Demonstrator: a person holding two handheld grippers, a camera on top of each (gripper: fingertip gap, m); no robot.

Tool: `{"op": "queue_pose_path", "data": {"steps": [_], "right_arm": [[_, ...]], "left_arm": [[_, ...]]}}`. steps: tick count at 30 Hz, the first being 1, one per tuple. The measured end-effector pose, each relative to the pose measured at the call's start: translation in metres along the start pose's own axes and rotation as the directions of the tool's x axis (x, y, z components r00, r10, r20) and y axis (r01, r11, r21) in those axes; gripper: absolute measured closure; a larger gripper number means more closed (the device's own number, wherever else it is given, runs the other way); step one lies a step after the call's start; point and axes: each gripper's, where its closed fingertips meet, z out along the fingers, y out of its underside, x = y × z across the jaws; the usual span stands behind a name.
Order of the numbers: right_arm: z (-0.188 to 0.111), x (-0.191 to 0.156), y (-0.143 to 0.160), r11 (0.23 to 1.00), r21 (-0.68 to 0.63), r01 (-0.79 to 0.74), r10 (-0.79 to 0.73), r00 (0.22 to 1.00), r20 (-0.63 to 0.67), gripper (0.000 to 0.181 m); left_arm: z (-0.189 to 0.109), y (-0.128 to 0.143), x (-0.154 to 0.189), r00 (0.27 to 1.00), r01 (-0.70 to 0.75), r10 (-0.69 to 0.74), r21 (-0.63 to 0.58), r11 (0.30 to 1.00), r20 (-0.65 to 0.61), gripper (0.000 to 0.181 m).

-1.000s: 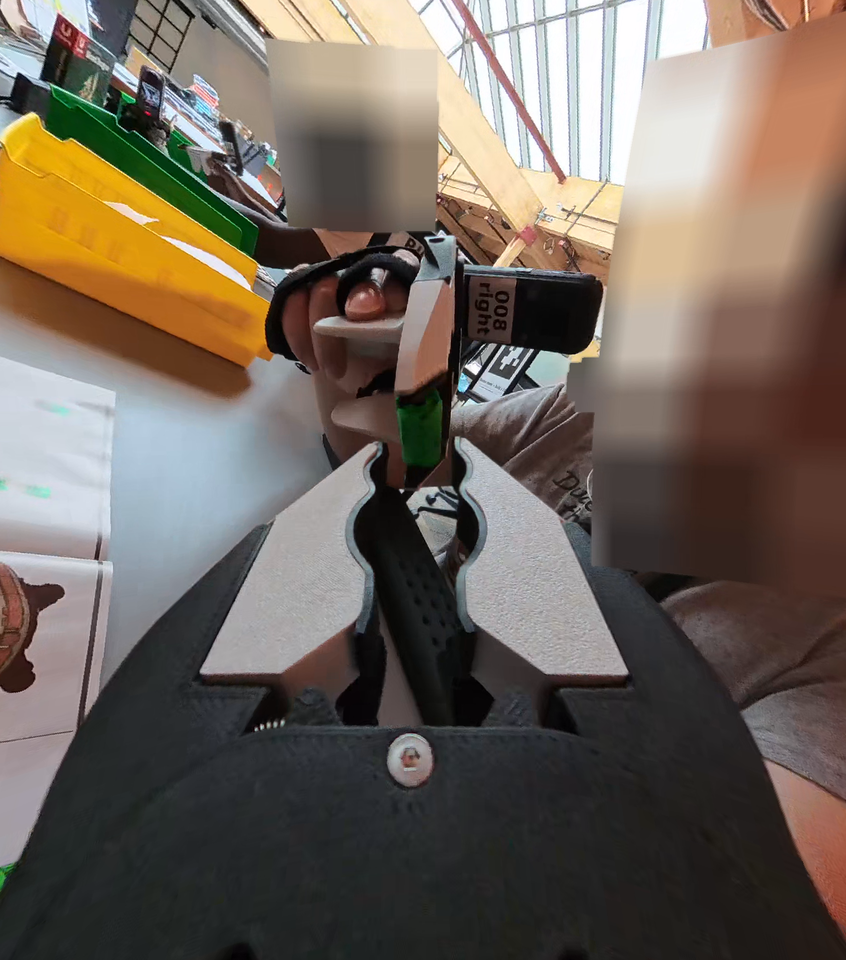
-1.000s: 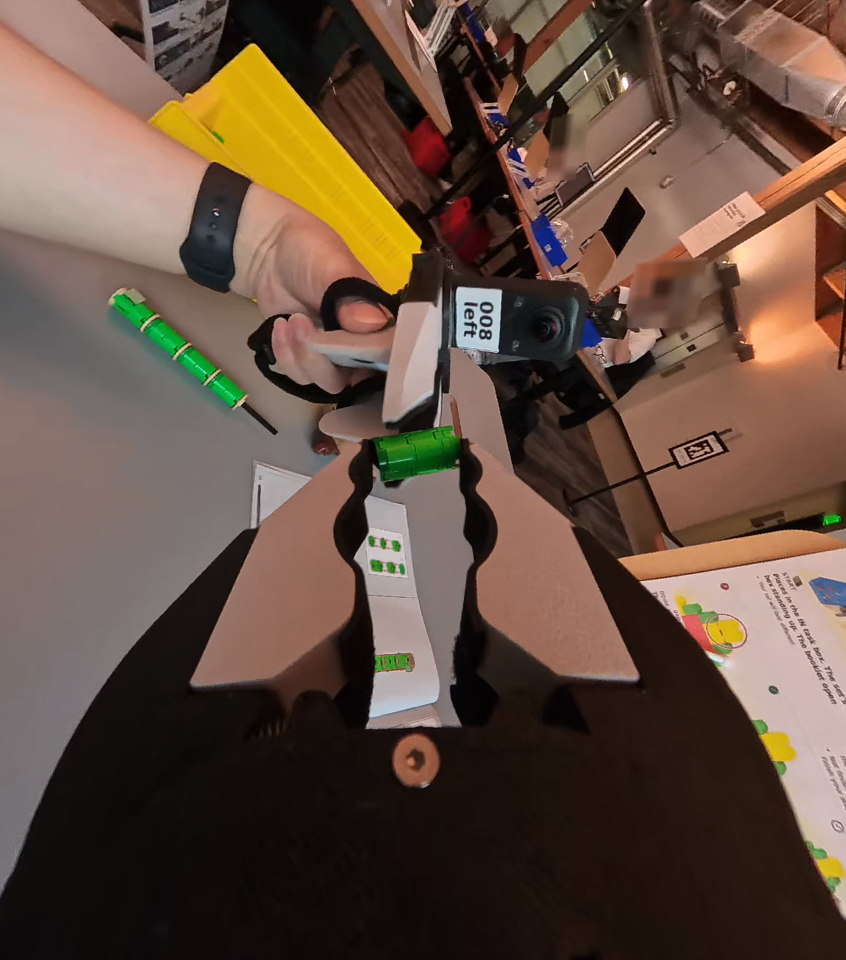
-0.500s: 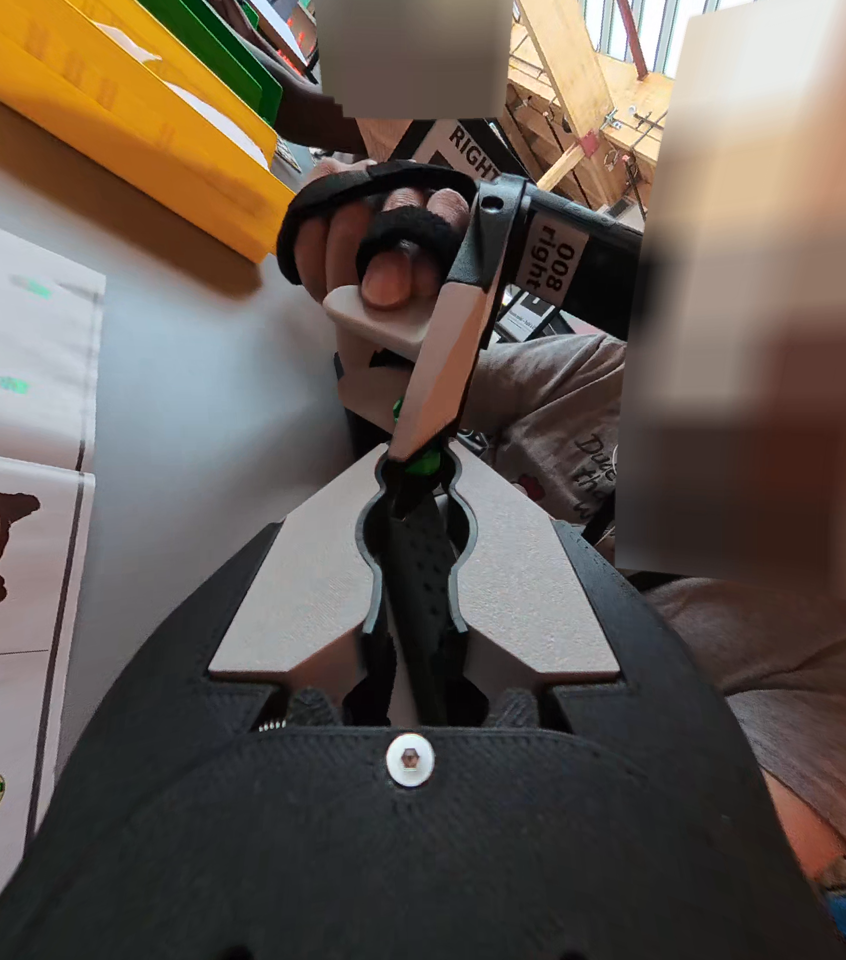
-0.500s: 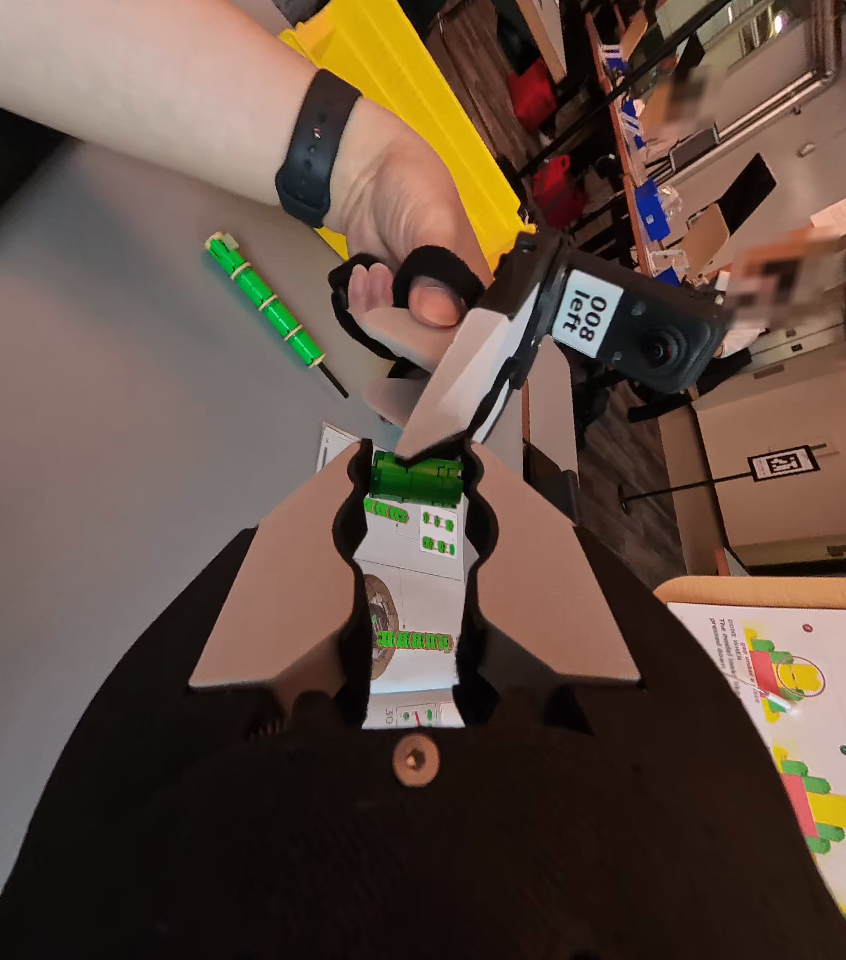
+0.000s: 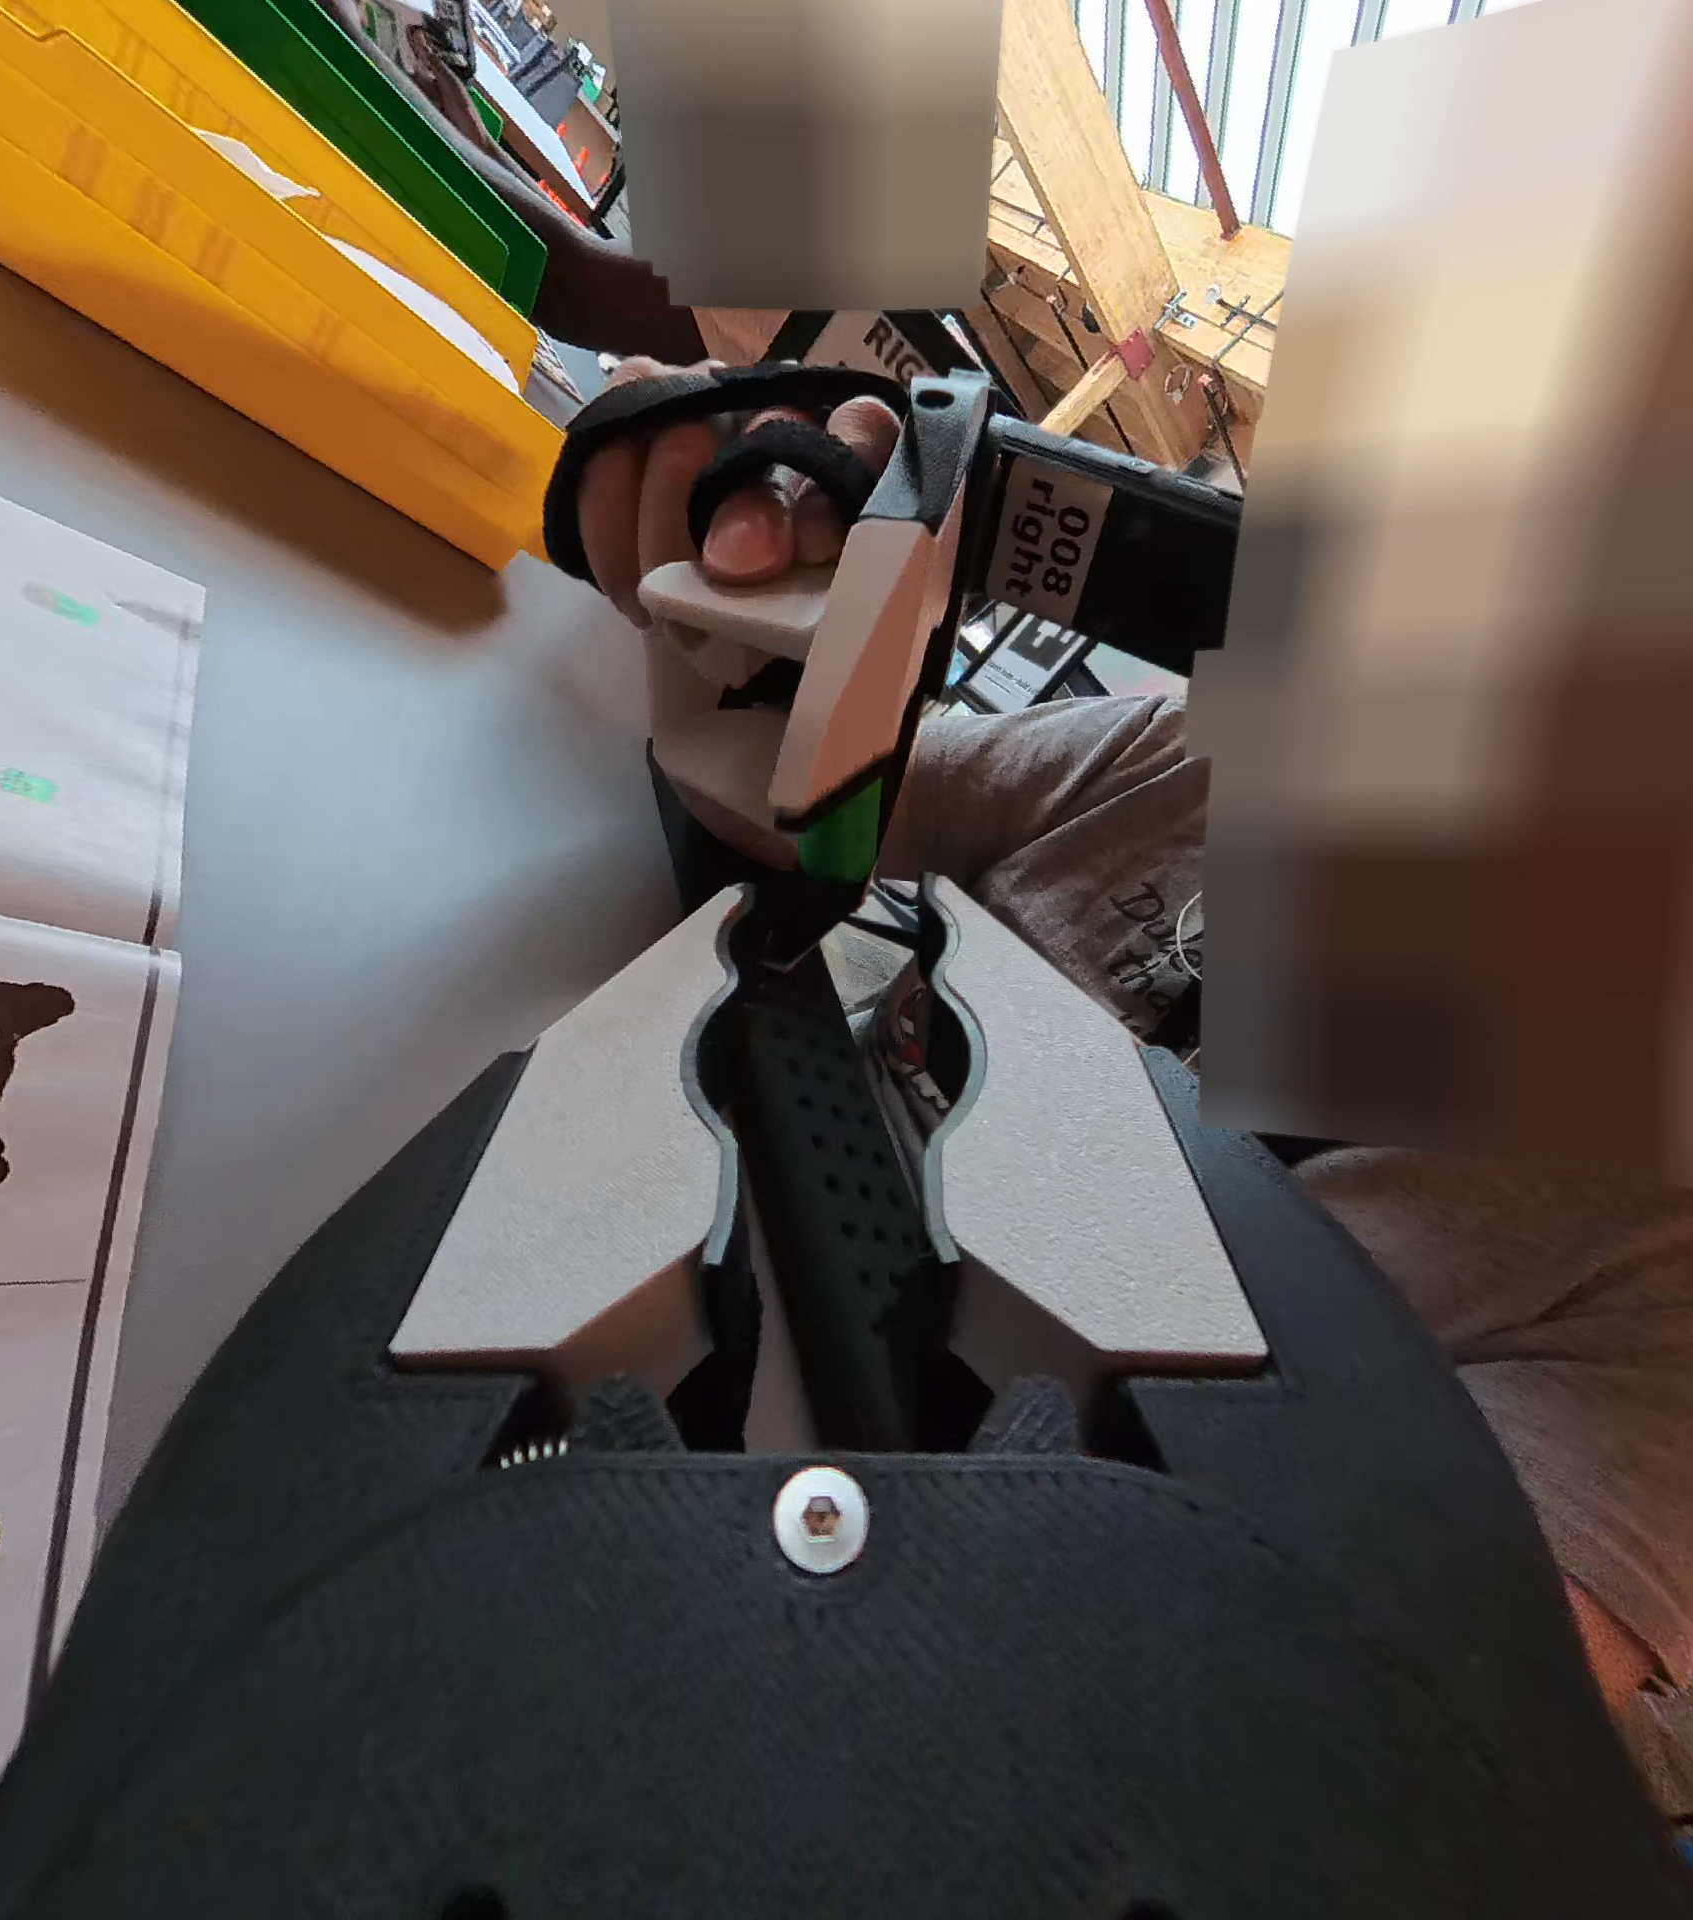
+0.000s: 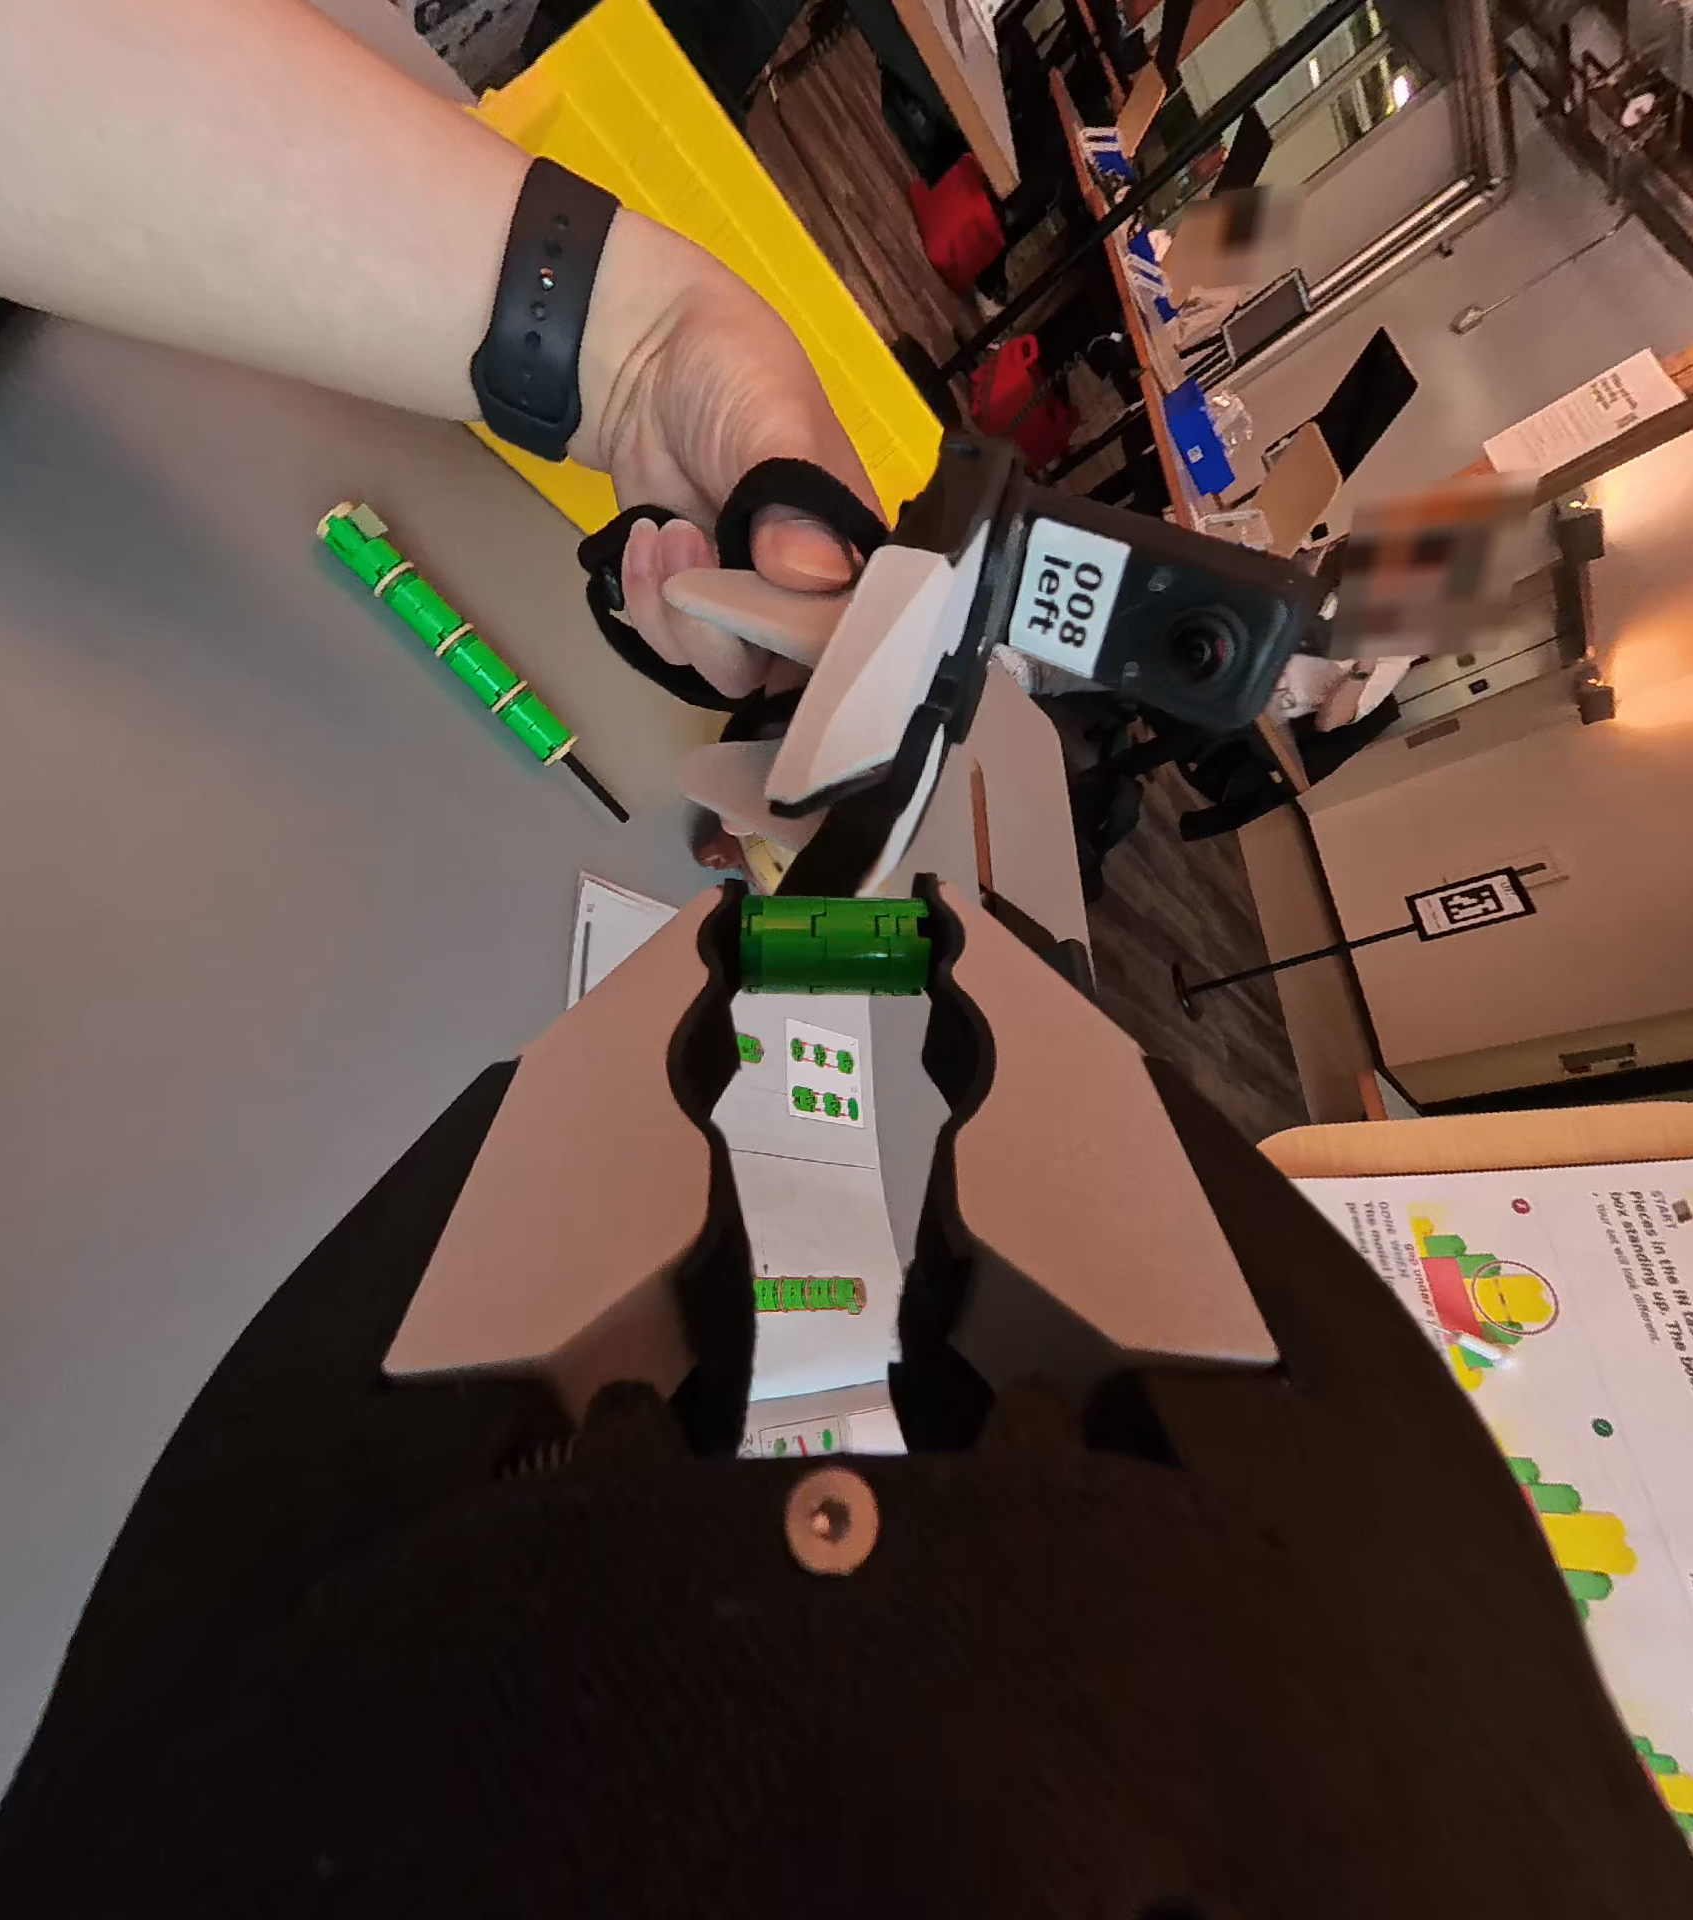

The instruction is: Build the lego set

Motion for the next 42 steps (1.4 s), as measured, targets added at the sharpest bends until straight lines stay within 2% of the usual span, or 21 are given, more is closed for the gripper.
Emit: {"op": "queue_pose_path", "data": {"steps": [4, 8, 11, 13, 16, 20, 25, 42], "right_arm": [[0.0, 0.001, 0.0, 1.0, 0.003, 0.012, -0.012, 1.0, -0.009, 0.151], [0.004, 0.0, 0.002, 1.0, -0.005, 0.0, 0.0, 1.0, -0.009, 0.15], [0.004, 0.006, -0.003, 0.998, 0.037, -0.06, 0.061, 0.998, -0.028, 0.15], [0.002, 0.008, 0.0, 0.995, 0.04, -0.086, 0.087, 0.996, -0.012, 0.149], [-0.001, 0.008, 0.004, 0.999, 0.009, -0.049, 0.049, 0.999, -0.008, 0.14], [-0.005, 0.004, -0.001, 1.0, 0.019, -0.01, 0.01, 1.0, 0.011, 0.148], [-0.01, -0.001, -0.004, 0.998, 0.036, -0.042, 0.04, 0.997, 0.071, 0.15], [0.001, 0.011, 0.004, 0.995, -0.007, -0.098, 0.098, 0.995, -0.031, 0.15]], "left_arm": [[-0.009, -0.005, 0.004, 0.999, -0.035, 0.035, 0.044, 0.998, 0.01, 0.154], [0.004, -0.003, 0.001, 0.999, -0.033, 0.033, 0.016, 0.999, 0.006, 0.153], [0.011, -0.01, 0.001, 0.998, -0.046, 0.048, 0.04, 0.998, -0.035, 0.167], [0.013, -0.013, 0.001, 0.998, -0.052, 0.054, 0.052, 0.997, -0.037, 0.167], [0.013, -0.013, 0.003, 0.996, -0.087, 0.088, 0.041, 0.995, -0.027, 0.167], [0.012, -0.01, 0.004, 0.996, -0.089, 0.09, 0.019, 0.996, -0.013, 0.167], [0.013, -0.005, -0.001, 0.997, -0.073, 0.073, -0.014, 0.997, 0.015, 0.167], [0.005, -0.014, -0.009, 0.999, -0.032, 0.03, 0.057, 0.998, 0.039, 0.167]]}}
